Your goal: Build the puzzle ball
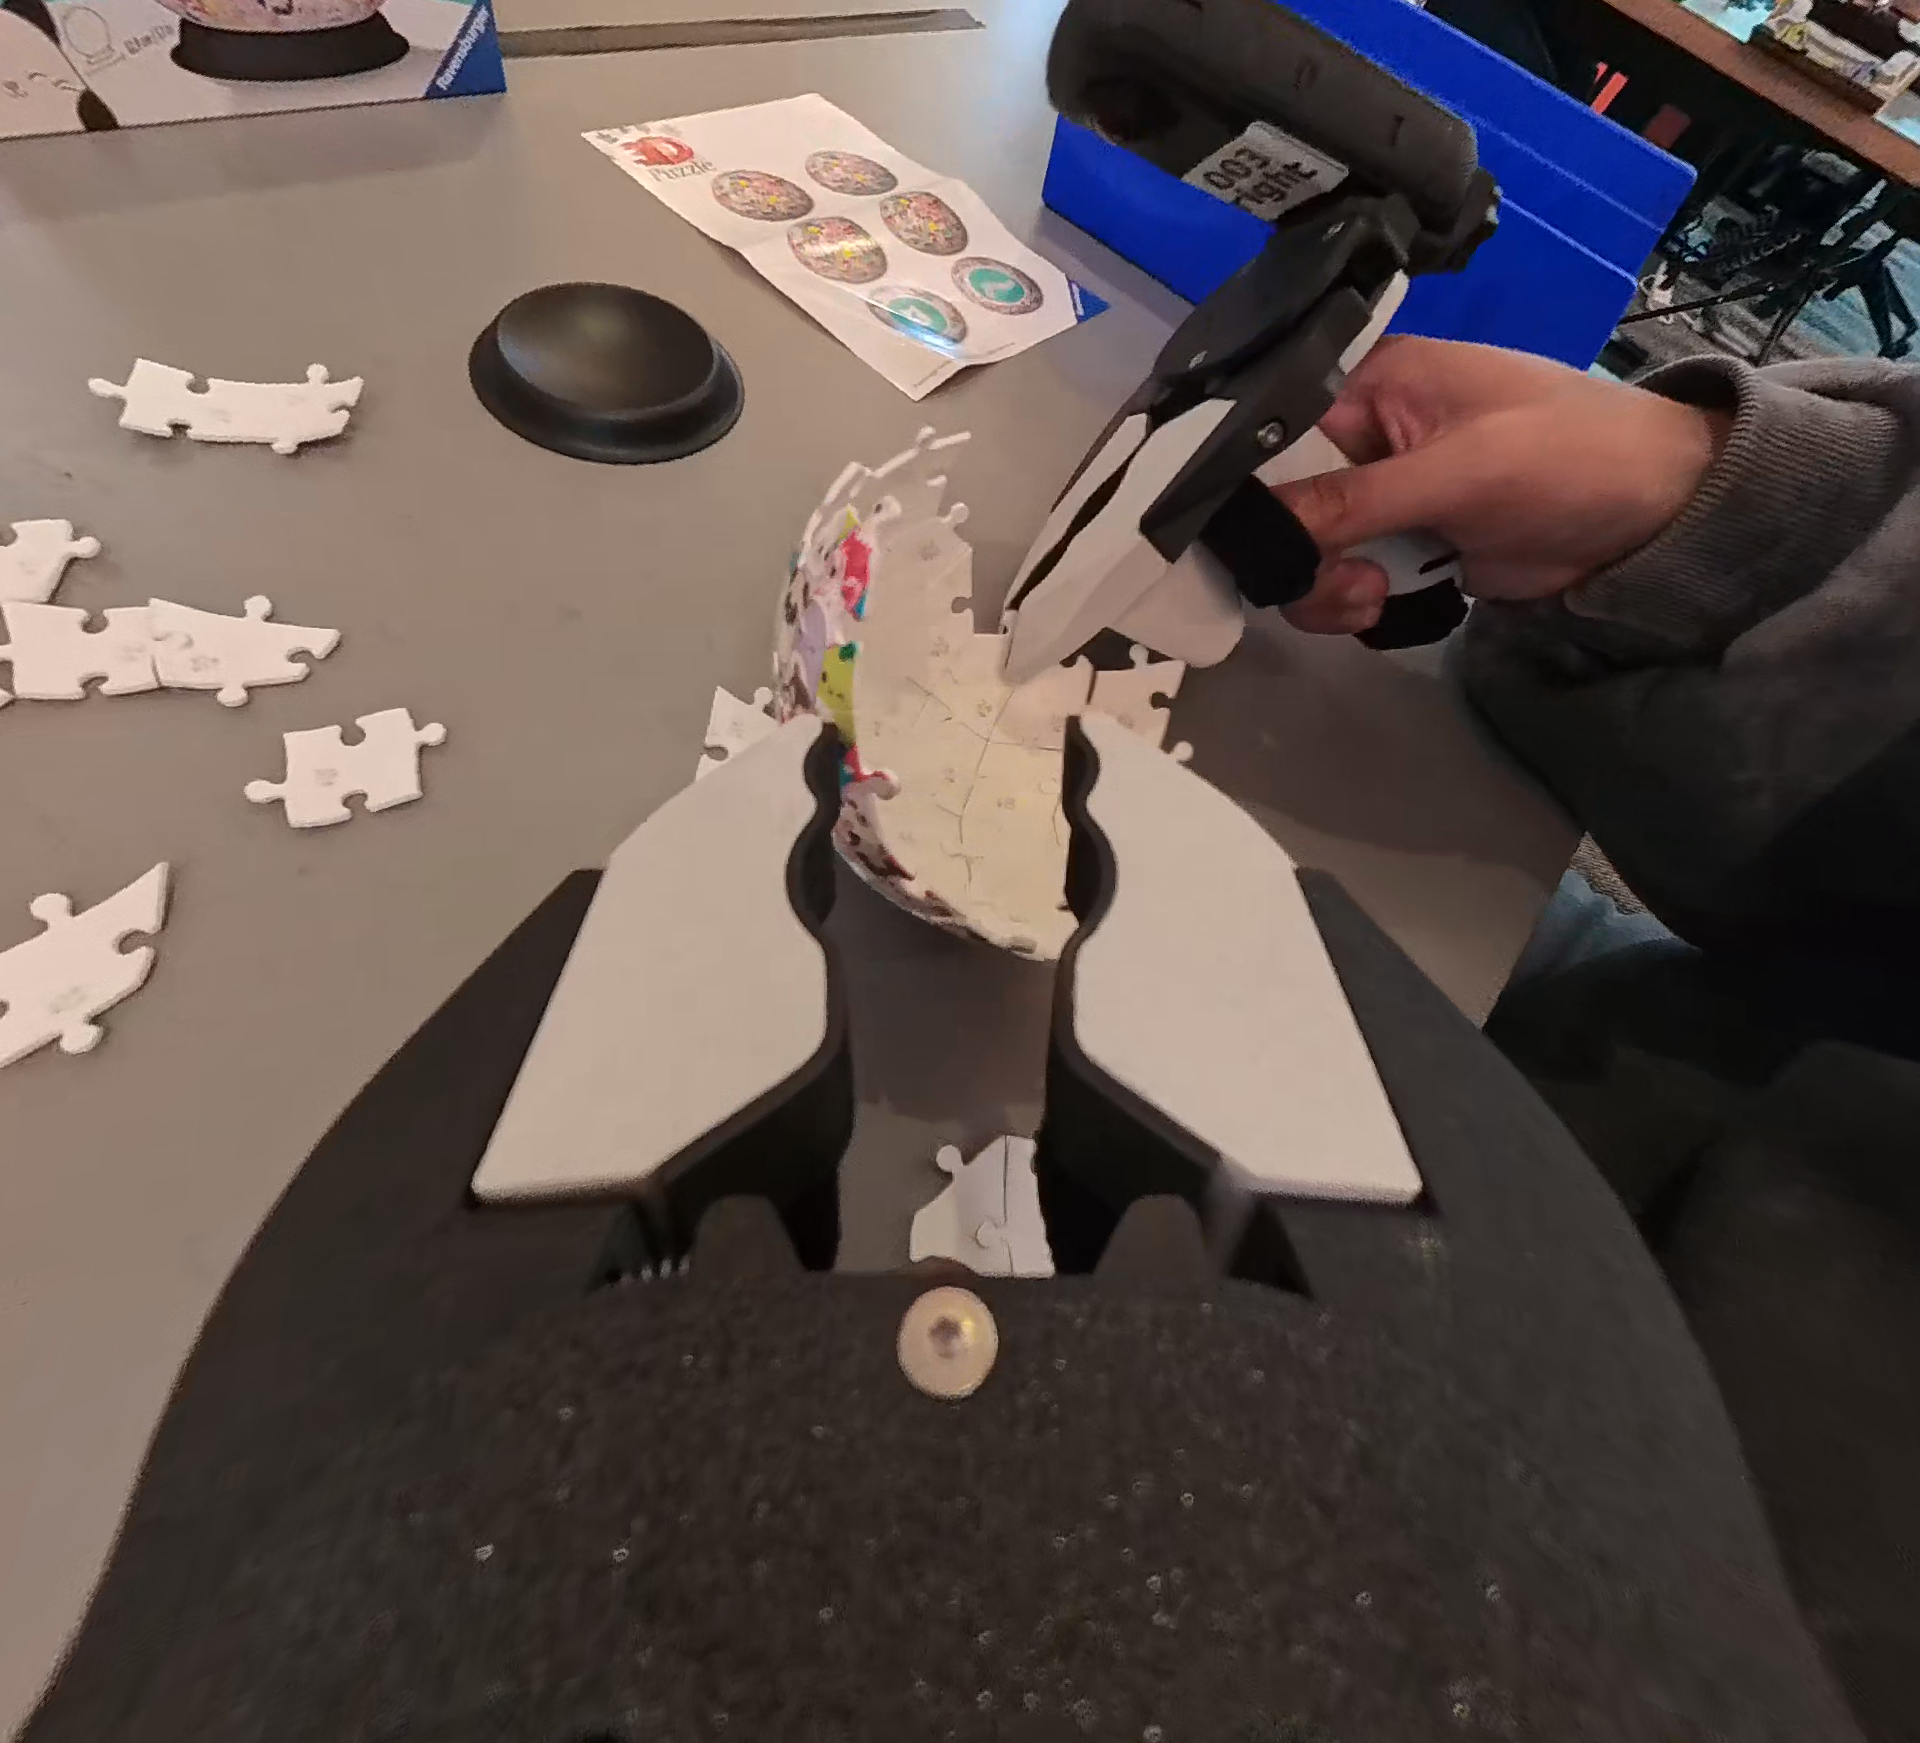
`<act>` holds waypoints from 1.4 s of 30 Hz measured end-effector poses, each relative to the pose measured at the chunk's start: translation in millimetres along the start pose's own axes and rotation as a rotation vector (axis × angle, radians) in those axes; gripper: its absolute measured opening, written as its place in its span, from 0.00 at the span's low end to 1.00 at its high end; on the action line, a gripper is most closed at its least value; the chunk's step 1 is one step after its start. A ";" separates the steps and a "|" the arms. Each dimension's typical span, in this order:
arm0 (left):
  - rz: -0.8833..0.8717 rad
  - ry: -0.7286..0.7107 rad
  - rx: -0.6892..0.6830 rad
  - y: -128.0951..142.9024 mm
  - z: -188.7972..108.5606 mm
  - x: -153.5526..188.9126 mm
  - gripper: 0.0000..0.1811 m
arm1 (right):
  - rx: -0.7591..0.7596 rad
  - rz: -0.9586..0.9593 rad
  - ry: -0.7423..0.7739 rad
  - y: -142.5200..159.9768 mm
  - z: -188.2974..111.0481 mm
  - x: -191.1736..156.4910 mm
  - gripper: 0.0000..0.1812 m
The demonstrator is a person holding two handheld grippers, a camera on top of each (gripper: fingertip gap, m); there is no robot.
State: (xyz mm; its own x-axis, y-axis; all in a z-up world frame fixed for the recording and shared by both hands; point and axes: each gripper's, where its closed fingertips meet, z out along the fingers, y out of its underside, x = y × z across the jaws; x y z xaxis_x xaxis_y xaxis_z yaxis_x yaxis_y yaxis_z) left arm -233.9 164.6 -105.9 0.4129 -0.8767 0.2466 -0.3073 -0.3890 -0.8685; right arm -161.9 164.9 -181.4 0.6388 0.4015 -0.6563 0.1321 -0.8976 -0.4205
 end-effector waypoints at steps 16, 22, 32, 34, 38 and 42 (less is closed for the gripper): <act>-0.020 -0.028 0.000 -1.1 2.7 -5.2 0.22 | -0.005 -0.069 0.051 -5.9 -15.2 -0.8 0.09; -0.021 -0.030 -0.009 2.2 1.6 -5.0 0.22 | 0.005 -0.057 0.060 -6.3 -19.9 0.9 0.10; 0.059 -0.028 -0.016 0.2 0.1 11.9 0.21 | 0.028 -0.096 0.070 -10.0 -23.9 -9.3 0.11; 0.086 -0.015 -0.026 1.2 0.7 19.7 0.20 | 0.049 -0.111 0.056 -12.9 -27.0 -15.5 0.11; 0.146 -0.022 -0.063 3.2 2.7 32.8 0.19 | 0.119 -0.172 0.065 -17.0 -41.4 -28.7 0.10; 0.186 -0.076 -0.094 8.1 -1.3 40.1 0.15 | 0.249 -0.274 0.109 -16.3 -61.9 -45.5 0.10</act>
State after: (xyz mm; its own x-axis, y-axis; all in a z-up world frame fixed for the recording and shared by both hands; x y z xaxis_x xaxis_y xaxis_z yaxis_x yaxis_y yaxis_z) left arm -221.0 125.9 -102.5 0.4042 -0.9133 0.0499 -0.4612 -0.2506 -0.8512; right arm -146.2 150.0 -105.9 0.6839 0.5864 -0.4341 0.1290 -0.6828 -0.7191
